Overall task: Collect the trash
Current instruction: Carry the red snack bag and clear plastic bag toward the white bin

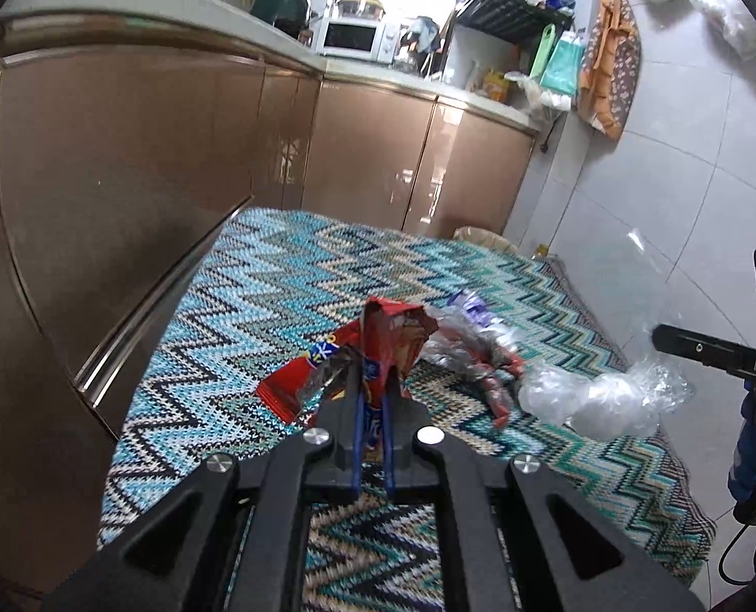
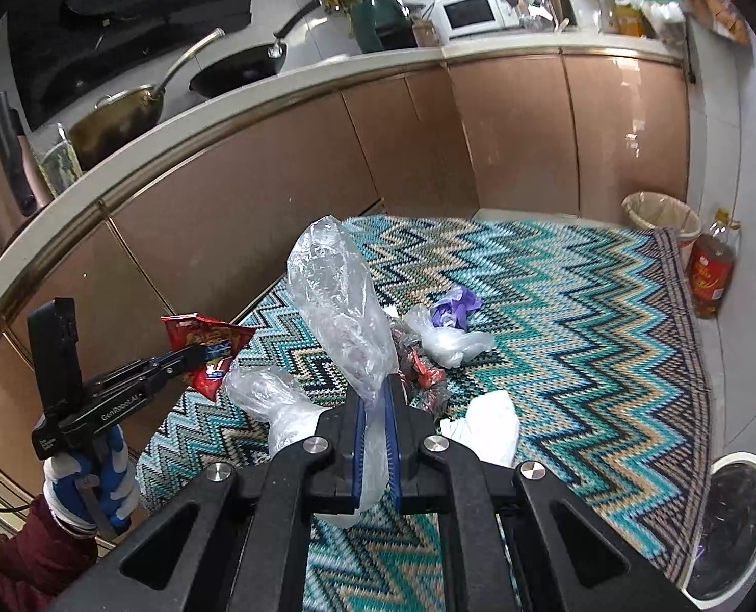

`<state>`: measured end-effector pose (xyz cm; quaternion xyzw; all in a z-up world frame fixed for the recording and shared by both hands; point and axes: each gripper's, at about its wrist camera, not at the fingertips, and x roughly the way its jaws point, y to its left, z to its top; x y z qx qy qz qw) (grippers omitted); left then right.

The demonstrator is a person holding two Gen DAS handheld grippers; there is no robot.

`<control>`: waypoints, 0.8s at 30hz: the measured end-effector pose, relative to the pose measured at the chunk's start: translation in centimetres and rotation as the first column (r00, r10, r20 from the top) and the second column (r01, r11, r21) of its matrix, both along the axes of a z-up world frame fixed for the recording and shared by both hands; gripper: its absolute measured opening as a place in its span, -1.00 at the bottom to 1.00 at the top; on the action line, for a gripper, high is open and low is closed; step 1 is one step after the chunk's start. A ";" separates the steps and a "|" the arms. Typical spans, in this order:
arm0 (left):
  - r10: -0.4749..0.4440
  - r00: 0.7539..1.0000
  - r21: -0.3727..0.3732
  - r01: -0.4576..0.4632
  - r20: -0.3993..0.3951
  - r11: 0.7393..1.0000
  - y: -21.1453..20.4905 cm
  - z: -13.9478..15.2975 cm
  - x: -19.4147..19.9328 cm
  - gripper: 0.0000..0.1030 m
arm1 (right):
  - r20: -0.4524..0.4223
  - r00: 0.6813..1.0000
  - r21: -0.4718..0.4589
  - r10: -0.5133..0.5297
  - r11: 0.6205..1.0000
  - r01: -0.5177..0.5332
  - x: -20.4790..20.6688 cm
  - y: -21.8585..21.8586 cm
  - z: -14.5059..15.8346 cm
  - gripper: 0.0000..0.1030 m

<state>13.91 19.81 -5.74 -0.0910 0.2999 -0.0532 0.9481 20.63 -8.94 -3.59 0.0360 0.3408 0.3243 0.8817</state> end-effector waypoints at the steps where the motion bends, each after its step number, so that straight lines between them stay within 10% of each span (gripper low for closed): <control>1: -0.002 1.000 0.001 0.002 0.012 1.000 -0.2 0.5 -0.6 -0.90 | 0.011 1.000 0.002 -0.007 1.000 0.007 -0.6 -0.3 0.4 -0.86; 24: -0.283 0.957 0.065 0.279 0.055 0.958 -14.9 6.1 -4.7 -0.90 | 0.186 0.918 0.129 -0.351 0.935 0.331 -12.1 -17.4 3.2 -0.86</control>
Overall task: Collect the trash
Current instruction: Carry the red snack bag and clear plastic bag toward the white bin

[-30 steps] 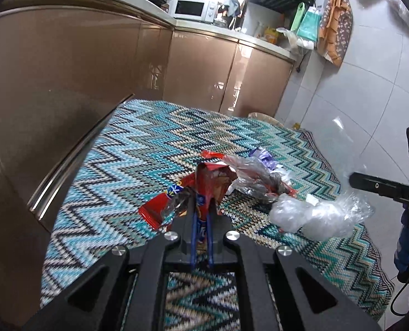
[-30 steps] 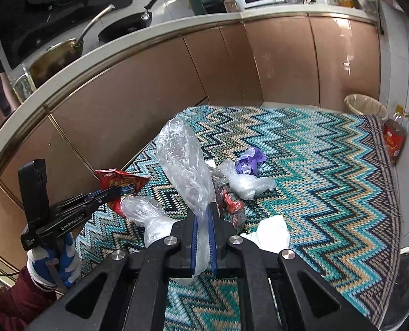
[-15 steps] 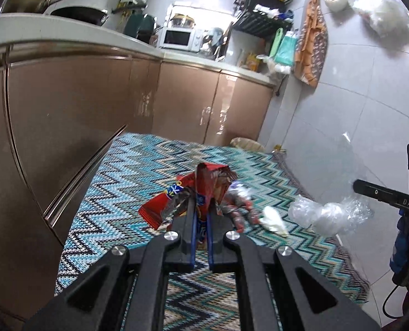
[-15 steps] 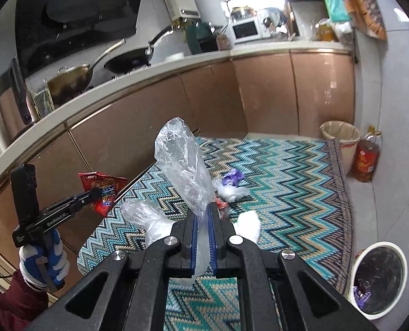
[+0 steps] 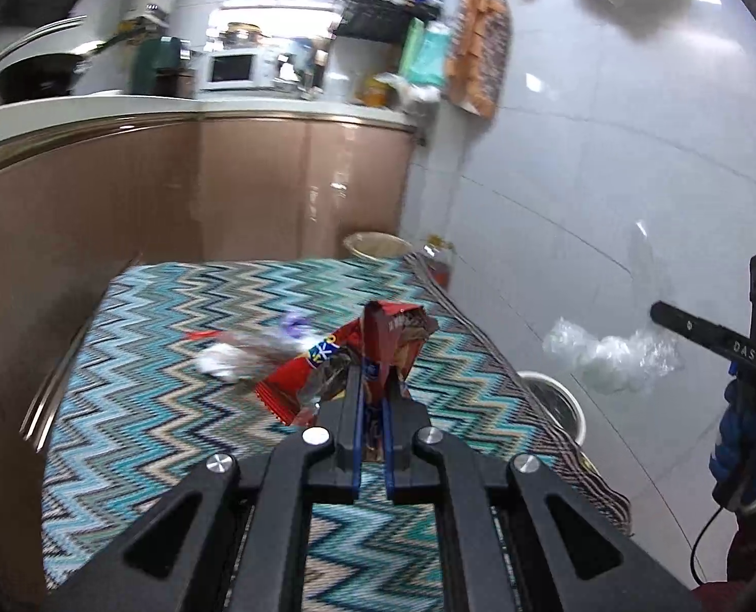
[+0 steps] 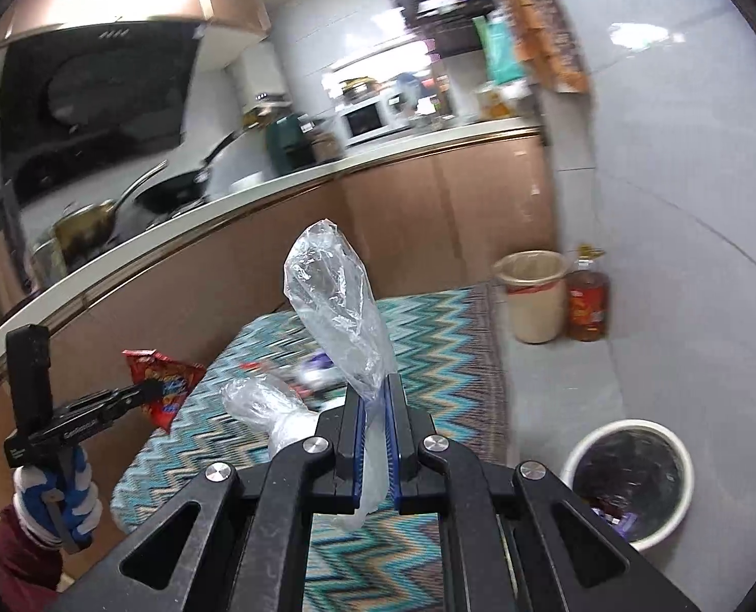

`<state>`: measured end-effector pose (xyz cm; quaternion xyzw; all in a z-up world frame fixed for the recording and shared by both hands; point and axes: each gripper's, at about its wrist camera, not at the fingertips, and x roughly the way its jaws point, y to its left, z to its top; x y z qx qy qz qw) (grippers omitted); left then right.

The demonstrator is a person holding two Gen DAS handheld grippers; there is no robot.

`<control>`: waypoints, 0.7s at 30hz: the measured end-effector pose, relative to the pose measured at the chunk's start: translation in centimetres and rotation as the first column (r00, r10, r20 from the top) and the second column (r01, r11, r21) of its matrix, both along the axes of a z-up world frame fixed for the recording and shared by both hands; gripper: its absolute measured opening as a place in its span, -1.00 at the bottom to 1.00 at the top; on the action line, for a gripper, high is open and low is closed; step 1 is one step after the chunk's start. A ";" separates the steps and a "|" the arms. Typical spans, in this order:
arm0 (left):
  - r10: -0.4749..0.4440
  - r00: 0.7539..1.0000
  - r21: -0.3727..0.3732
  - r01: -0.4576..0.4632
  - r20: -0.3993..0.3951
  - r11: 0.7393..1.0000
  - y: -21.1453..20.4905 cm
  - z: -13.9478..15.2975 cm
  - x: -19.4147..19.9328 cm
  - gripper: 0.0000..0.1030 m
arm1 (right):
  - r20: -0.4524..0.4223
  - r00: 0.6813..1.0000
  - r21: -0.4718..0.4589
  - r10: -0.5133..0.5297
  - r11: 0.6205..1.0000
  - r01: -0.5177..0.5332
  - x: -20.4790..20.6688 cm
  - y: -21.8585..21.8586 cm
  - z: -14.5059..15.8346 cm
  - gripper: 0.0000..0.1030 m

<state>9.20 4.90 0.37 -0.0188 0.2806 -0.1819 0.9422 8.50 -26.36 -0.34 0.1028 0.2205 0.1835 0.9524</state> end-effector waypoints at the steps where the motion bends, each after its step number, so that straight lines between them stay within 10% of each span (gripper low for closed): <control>1: -0.016 1.000 0.007 0.016 -0.006 1.000 -0.8 -0.1 0.3 -0.90 | 0.002 0.999 0.008 -0.034 0.999 0.034 -0.2 -1.4 -0.3 -0.86; 21: -0.420 0.876 0.155 0.461 -0.238 0.874 -31.8 -7.7 12.8 -0.90 | -0.198 0.891 -0.051 -0.410 0.912 0.408 6.5 -18.7 -10.2 -0.86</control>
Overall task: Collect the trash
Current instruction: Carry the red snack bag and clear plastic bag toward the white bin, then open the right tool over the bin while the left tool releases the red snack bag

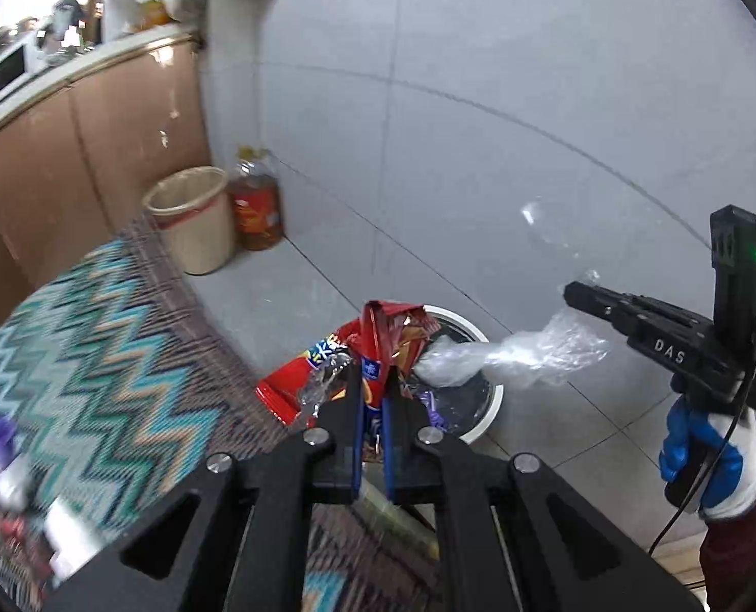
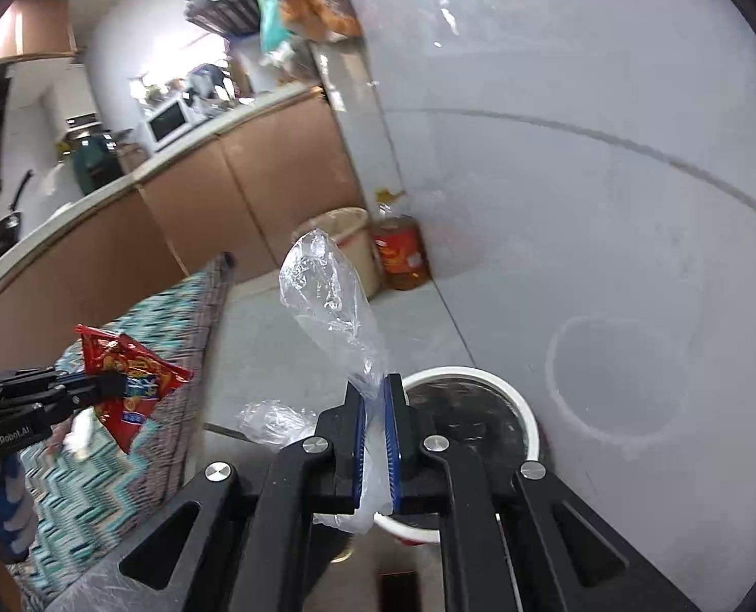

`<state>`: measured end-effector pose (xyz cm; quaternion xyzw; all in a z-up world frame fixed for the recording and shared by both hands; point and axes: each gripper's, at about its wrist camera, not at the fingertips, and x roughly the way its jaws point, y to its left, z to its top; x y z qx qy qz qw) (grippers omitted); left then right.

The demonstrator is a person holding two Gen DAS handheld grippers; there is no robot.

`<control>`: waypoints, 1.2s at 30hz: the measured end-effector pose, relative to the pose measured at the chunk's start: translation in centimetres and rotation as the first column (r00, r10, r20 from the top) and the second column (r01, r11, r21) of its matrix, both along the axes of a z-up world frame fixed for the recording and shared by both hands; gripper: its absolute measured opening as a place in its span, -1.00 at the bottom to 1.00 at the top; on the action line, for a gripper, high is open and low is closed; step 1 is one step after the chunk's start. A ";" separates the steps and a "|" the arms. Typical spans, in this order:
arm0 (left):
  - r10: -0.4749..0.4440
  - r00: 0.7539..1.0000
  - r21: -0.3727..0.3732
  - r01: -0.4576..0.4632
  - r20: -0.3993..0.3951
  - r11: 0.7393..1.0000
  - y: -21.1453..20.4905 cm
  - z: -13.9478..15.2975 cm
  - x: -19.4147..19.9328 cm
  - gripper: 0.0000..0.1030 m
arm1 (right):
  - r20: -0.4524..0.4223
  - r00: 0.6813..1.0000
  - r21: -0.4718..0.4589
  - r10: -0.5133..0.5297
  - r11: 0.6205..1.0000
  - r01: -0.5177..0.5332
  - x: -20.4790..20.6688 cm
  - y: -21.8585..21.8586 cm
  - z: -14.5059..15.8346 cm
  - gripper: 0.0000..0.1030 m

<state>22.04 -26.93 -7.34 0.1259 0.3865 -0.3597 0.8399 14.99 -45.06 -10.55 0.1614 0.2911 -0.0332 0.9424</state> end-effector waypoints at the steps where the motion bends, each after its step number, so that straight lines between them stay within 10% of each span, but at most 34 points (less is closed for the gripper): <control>1: -0.008 1.000 0.012 0.008 -0.006 1.000 -1.3 -0.7 0.6 -0.90 | -0.012 1.000 -0.001 -0.008 1.000 0.008 0.7 -0.5 -0.5 -0.85; 14: -0.048 0.987 0.032 0.053 -0.152 0.998 -10.3 -7.7 6.2 -0.85 | -0.128 0.990 0.030 -0.055 0.998 0.059 7.4 -4.5 -6.1 -0.82; 18: -0.044 0.976 0.018 0.048 -0.211 0.999 -11.1 -9.2 7.3 -0.84 | -0.155 0.986 0.026 -0.067 0.997 0.072 8.0 -5.2 -7.3 -0.17; 20: -0.043 0.973 0.008 0.046 -0.227 0.999 -11.3 -9.6 7.6 -0.83 | -0.167 0.983 0.021 -0.071 0.997 0.075 7.9 -5.3 -7.7 -0.16; 36: -0.009 0.992 -0.040 0.004 -0.127 0.999 -6.9 -3.9 4.4 -0.41 | -0.116 0.991 -0.065 -0.063 0.996 0.056 5.2 -1.4 -3.0 -0.01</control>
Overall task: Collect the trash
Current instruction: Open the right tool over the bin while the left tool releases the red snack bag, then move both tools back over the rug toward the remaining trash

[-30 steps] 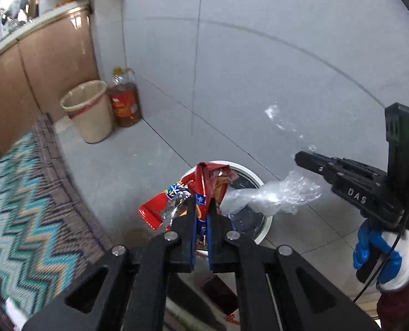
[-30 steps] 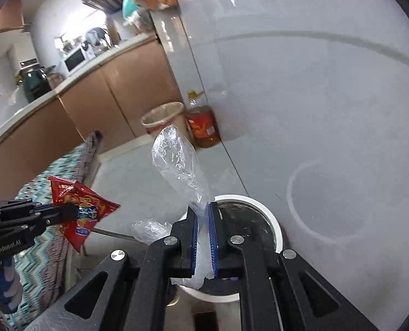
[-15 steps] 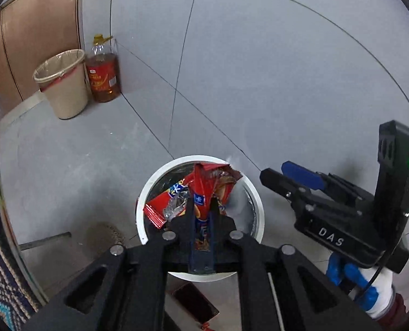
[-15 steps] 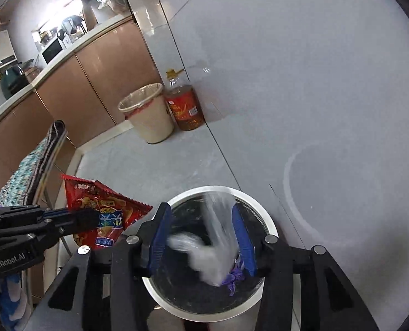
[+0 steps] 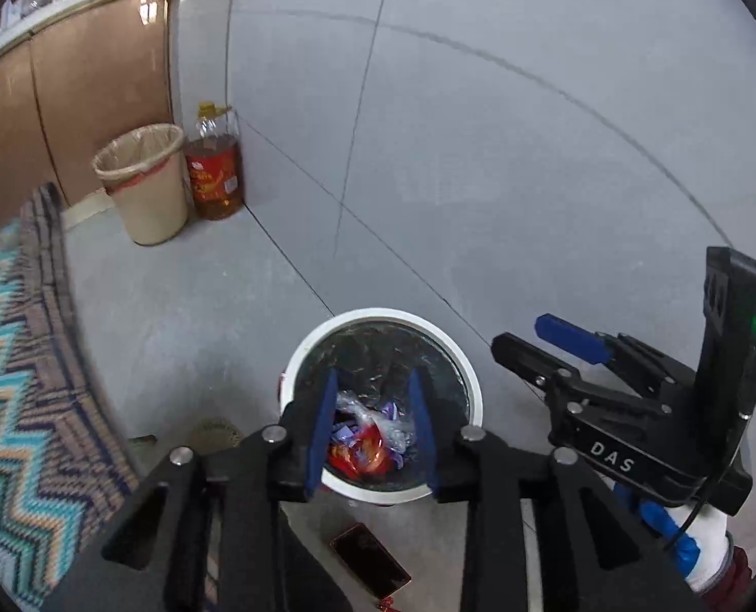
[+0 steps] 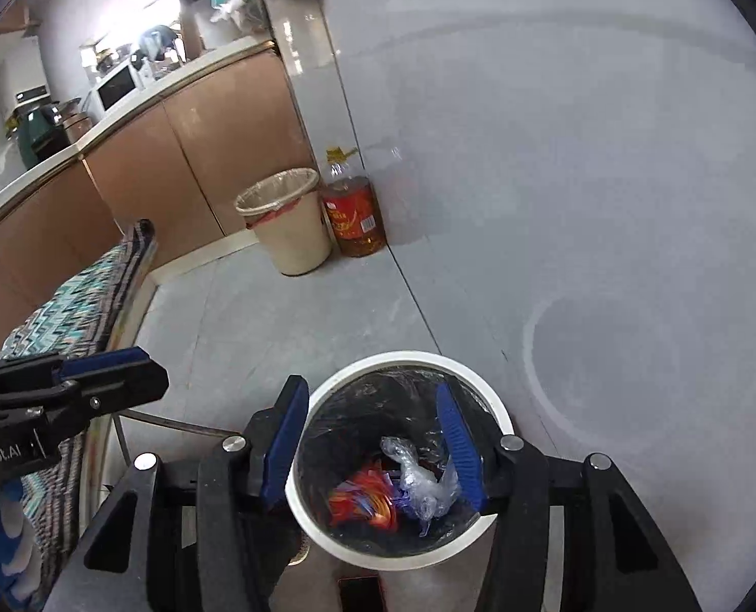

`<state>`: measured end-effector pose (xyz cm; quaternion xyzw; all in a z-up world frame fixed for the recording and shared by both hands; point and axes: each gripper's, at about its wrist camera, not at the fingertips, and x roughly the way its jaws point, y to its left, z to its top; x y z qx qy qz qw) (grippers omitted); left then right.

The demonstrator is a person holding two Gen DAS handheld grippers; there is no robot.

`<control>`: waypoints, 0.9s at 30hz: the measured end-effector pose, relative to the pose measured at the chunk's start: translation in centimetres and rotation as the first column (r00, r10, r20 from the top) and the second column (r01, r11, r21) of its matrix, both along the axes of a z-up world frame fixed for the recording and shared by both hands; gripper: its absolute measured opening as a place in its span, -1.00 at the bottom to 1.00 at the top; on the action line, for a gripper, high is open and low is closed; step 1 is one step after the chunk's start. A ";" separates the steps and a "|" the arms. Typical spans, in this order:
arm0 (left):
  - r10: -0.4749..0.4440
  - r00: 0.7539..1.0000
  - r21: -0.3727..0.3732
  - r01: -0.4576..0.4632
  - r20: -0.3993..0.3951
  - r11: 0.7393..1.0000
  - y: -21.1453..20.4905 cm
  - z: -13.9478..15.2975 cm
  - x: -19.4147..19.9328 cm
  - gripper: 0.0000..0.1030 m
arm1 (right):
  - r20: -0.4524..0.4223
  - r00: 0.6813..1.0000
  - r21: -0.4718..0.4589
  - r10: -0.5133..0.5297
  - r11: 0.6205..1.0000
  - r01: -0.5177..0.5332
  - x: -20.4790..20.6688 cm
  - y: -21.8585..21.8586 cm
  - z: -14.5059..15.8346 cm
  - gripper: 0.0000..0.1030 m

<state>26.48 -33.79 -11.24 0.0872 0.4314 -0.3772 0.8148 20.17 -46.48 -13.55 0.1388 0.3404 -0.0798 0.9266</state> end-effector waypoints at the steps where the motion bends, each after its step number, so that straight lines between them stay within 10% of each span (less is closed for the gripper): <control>1: 0.005 1.000 -0.004 -0.005 0.015 1.000 0.7 0.7 -0.5 -0.38 | 0.006 1.000 -0.010 0.003 1.000 -0.003 -0.3 0.4 0.4 0.04; 16: 0.150 0.965 -0.129 -0.123 0.217 0.984 15.1 10.3 -7.9 -0.15 | 0.193 0.969 -0.169 0.154 0.978 -0.121 -8.0 11.0 10.7 0.28; 27: 0.393 0.850 -0.249 -0.320 0.352 0.914 31.9 16.0 -14.2 -0.07 | 0.282 0.905 -0.236 0.318 0.938 -0.256 -11.1 19.7 15.8 0.28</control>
